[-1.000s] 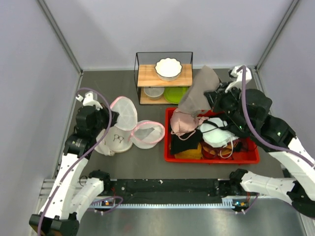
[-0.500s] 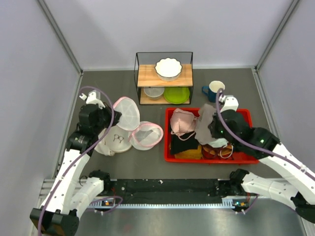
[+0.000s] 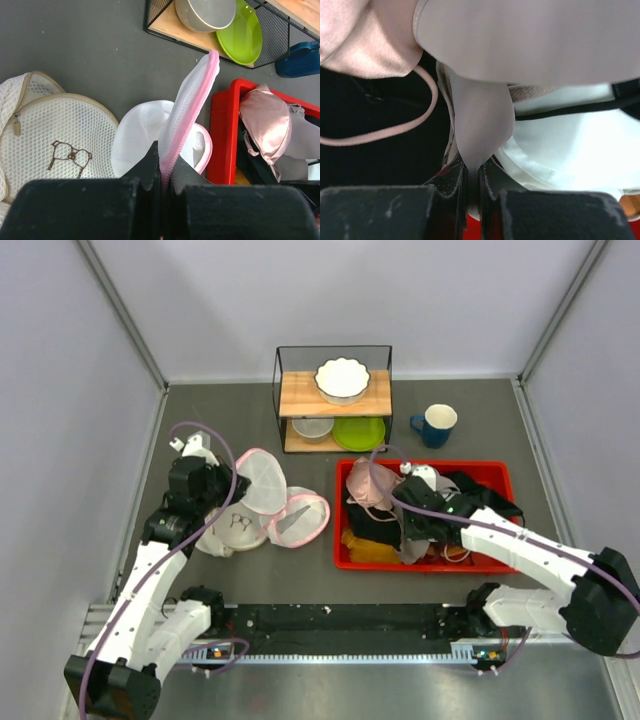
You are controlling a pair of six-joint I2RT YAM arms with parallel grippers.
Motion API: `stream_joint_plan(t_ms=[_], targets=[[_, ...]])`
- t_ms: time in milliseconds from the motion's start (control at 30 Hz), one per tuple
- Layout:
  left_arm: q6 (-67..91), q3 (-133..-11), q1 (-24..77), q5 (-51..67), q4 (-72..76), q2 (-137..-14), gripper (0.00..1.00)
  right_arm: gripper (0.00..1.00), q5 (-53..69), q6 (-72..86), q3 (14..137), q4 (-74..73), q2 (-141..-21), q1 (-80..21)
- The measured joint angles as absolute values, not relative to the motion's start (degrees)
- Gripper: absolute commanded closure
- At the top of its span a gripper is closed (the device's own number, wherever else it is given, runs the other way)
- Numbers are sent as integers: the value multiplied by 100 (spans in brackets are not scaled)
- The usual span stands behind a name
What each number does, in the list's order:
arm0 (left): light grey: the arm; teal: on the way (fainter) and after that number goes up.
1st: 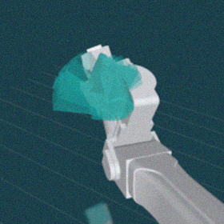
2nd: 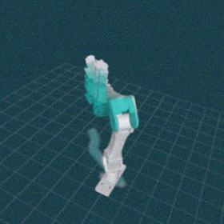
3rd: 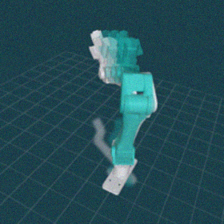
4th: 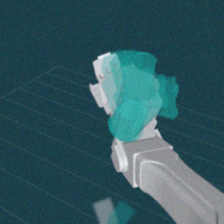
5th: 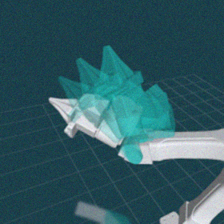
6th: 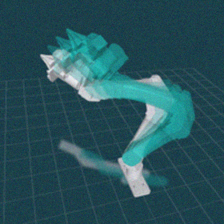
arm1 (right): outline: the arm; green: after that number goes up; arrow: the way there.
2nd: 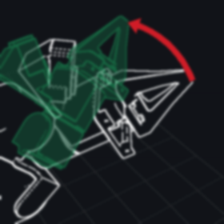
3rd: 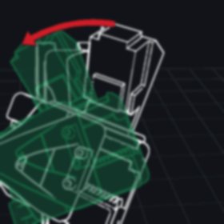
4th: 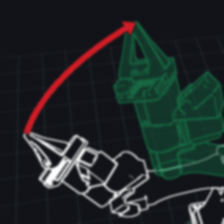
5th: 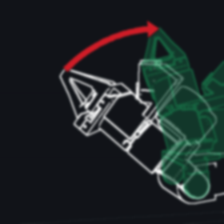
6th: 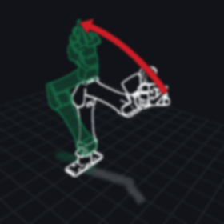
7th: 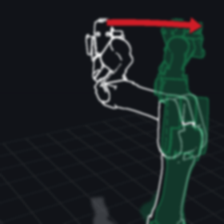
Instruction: Unzip the laundry bag and remove the bra
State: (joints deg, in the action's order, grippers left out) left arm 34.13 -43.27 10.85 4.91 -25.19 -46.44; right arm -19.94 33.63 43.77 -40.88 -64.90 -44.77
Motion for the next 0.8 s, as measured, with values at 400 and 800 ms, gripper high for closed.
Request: stream_joint_plan(t_ms=[400, 800], targets=[[3437, -4322, 1085, 491, -2499, -4628, 100, 21, -1743, 3146, 4759, -4237, -5734, -4182], [3437, -4322, 1085, 440, -2484, -4622, 100, 7, -2029, 2742, 5835, -4635, -5631, -4180]])
